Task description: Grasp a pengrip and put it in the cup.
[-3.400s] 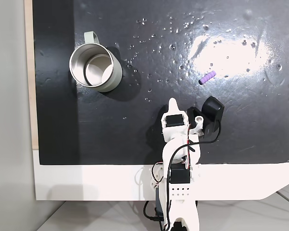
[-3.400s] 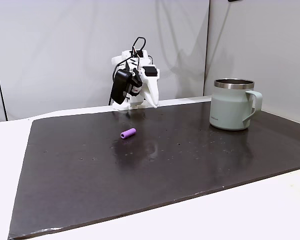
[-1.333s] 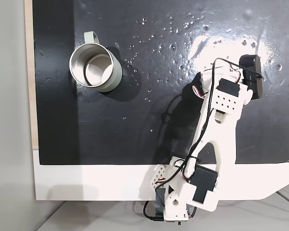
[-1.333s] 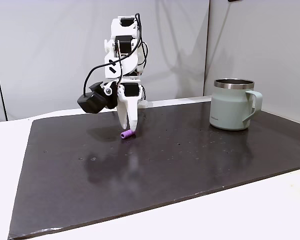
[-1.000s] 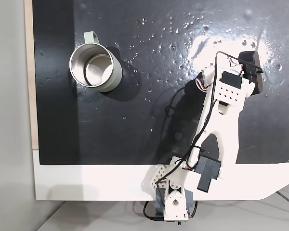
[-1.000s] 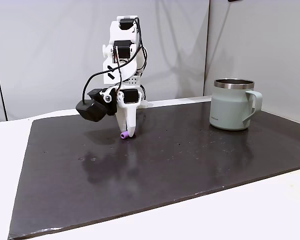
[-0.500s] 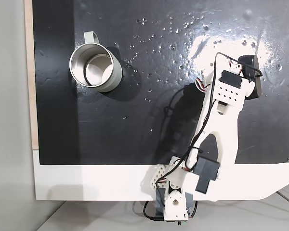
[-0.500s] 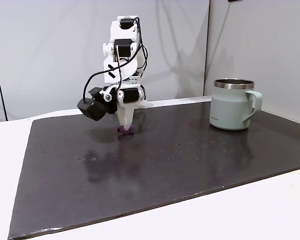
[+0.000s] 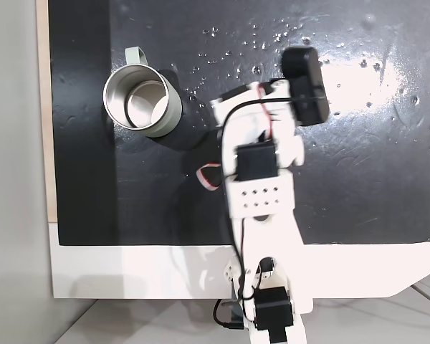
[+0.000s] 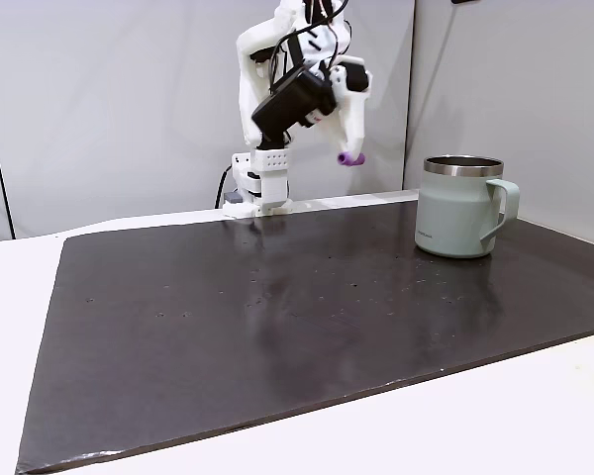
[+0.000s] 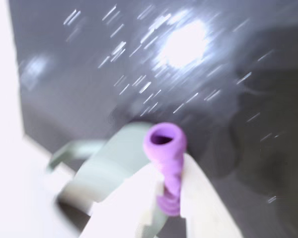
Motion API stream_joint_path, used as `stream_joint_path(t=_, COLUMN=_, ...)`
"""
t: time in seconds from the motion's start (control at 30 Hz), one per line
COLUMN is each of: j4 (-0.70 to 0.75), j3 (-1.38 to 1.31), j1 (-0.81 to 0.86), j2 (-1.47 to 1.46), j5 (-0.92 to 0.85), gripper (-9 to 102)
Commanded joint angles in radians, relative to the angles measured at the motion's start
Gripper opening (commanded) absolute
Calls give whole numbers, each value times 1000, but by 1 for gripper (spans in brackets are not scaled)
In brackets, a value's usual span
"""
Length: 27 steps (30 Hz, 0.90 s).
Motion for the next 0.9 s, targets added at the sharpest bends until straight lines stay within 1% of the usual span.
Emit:
stream_joint_path(t=0.0, j4=-23, j3=-91, j1=-140, j2=69, j5=83, gripper=0)
stream_joint_path(t=0.13, j4=-115, j3=-112, j1=-250, j2=34, j5=121, gripper=0)
stream_joint_path(t=0.33, j4=-144, j3=-204, j1=-350, j2=-75, j5=209, gripper=0)
stream_joint_path(t=0.47, j4=-173, j3=-250, j1=-368, j2=-118, j5=230, gripper=0)
stream_joint_path(t=0.7, j4=-175, j3=-299, j1=-368, j2=-176, j5=239, gripper=0)
stream_joint_path(t=0.77, j4=-169, j3=-301, j1=-365, j2=-176, j5=236, gripper=5)
stream_joint_path(t=0.87, j4=-149, j3=-304, j1=-364, j2=-176, j5=229, gripper=17)
